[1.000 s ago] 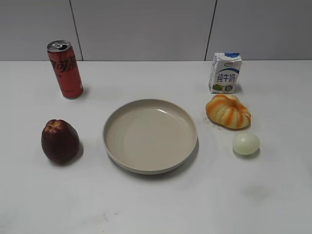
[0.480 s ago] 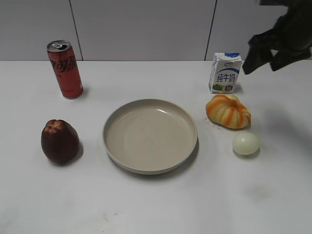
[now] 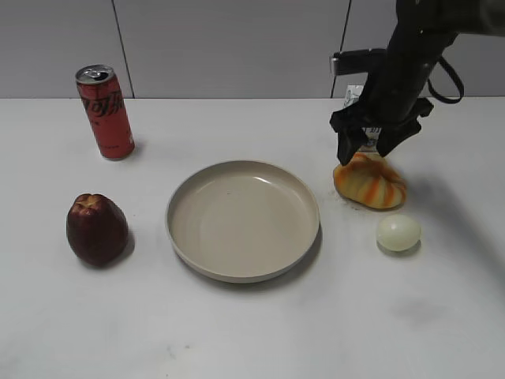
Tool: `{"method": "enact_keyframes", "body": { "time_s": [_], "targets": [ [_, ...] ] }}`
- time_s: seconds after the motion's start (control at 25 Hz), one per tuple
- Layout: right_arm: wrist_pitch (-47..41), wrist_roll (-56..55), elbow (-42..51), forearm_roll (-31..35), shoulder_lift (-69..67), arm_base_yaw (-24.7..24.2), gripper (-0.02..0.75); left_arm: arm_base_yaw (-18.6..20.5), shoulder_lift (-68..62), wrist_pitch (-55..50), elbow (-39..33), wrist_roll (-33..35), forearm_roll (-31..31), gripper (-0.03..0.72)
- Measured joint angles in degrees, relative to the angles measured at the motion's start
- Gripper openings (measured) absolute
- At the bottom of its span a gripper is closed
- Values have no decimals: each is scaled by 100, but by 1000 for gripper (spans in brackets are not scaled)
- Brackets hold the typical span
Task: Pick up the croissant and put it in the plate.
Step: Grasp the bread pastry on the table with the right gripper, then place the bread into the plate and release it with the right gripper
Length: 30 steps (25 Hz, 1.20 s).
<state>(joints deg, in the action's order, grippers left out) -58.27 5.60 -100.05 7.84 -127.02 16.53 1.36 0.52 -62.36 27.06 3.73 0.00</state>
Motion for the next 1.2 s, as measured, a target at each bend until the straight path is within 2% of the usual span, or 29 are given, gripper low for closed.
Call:
{"method": "enact_keyframes", "body": {
  "time_s": [0.28,0.36,0.44,0.52,0.56,0.76,1.0,1.2],
  "targets": [
    [-134,-55,-29,-19,-653,19,571,0,0,0,0,0,0,584],
    [-140,-55,-67,-42,-696,19,543,0,0,0,0,0,0,584],
    [-140,-55,-67,-71,-708,25,456,0,0,0,0,0,0,584],
    [-187,-55,-98,-88,-727,25,293,0,0,0,0,0,0,584],
    [-230,-55,-147,-88,-740,25,253,0,0,0,0,0,0,584],
    [-948,-59,-760,-234,-843,25,243,0,0,0,0,0,0,584],
    [-1051,31,-1592,-212,-541,117,234,0,0,0,0,0,0,584],
    [-1068,272,-1657,-170,-60,840,234,0,0,0,0,0,0,584]
  ]
}}
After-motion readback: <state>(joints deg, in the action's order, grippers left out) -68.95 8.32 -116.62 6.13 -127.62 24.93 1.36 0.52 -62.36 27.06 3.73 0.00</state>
